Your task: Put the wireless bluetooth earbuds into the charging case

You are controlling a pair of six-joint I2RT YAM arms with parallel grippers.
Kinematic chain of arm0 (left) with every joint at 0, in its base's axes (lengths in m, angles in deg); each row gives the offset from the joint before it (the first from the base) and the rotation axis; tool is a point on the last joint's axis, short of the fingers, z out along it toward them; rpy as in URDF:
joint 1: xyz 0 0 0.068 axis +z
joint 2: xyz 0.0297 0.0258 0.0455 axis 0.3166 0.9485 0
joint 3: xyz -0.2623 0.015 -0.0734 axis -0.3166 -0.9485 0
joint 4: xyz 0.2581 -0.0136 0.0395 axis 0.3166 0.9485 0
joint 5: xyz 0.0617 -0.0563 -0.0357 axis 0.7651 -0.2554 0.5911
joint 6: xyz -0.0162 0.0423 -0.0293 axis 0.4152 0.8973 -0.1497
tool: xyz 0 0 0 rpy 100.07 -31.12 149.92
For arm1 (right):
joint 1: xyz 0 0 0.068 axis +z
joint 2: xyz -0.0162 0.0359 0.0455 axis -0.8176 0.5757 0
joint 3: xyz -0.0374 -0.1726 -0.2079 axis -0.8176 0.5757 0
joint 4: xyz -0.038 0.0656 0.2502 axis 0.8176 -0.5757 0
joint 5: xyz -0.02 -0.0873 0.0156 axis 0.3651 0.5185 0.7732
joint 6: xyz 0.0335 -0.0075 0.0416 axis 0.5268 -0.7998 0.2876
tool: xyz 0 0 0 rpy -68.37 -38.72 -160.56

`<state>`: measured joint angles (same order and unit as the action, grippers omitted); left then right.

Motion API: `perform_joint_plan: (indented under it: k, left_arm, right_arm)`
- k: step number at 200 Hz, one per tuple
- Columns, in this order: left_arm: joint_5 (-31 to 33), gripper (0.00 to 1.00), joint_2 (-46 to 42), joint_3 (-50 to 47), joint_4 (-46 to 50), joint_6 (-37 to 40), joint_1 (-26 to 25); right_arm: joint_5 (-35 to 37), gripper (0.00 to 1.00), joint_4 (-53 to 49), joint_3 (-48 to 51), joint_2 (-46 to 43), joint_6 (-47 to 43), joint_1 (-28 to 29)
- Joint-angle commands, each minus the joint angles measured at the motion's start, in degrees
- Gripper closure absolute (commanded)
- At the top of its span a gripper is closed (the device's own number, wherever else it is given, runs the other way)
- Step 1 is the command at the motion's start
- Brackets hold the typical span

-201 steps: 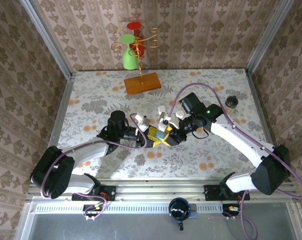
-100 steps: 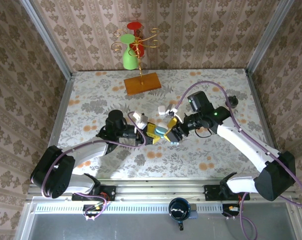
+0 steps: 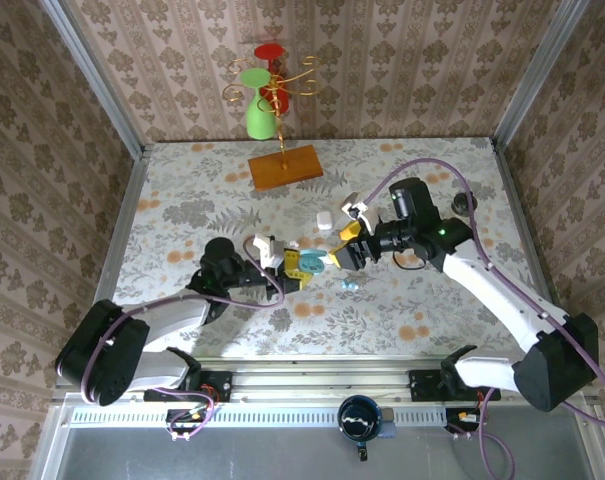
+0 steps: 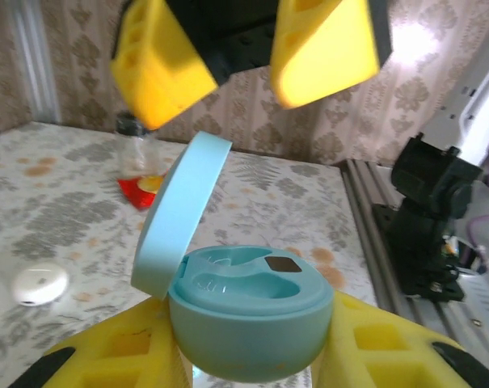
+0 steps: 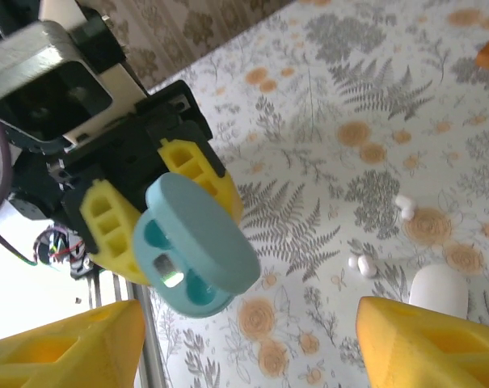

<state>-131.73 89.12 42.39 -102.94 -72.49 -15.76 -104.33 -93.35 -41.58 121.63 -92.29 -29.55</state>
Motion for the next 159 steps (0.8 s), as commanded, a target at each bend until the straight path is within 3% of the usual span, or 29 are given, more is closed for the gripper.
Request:
perform_joint_plan:
  k: [1,19,96,159]
  left_arm:
    - [6.1,0.69,-1.4,-2.3,-8.2,2.3,0.9]
    - [8.8,0.69,-0.8,-3.7,-12.3,1.5,1.3]
    - [3.7,0.69,2.8,-2.0,-17.5,-2.0,2.2]
    - [0.7,0.69,3.8,-0.6,-18.9,-6.4,2.4]
  right_arm:
    - [1.6,0.29,11.8,3.9,-4.7,8.6,-0.7]
    - [9.0,0.29,11.7,4.4,-5.4,10.8,-0.9]
    - [10.0,0.24,15.7,3.9,0.4,0.6,7.6]
    - [13.3,0.22,15.2,2.1,4.8,-4.6,9.3]
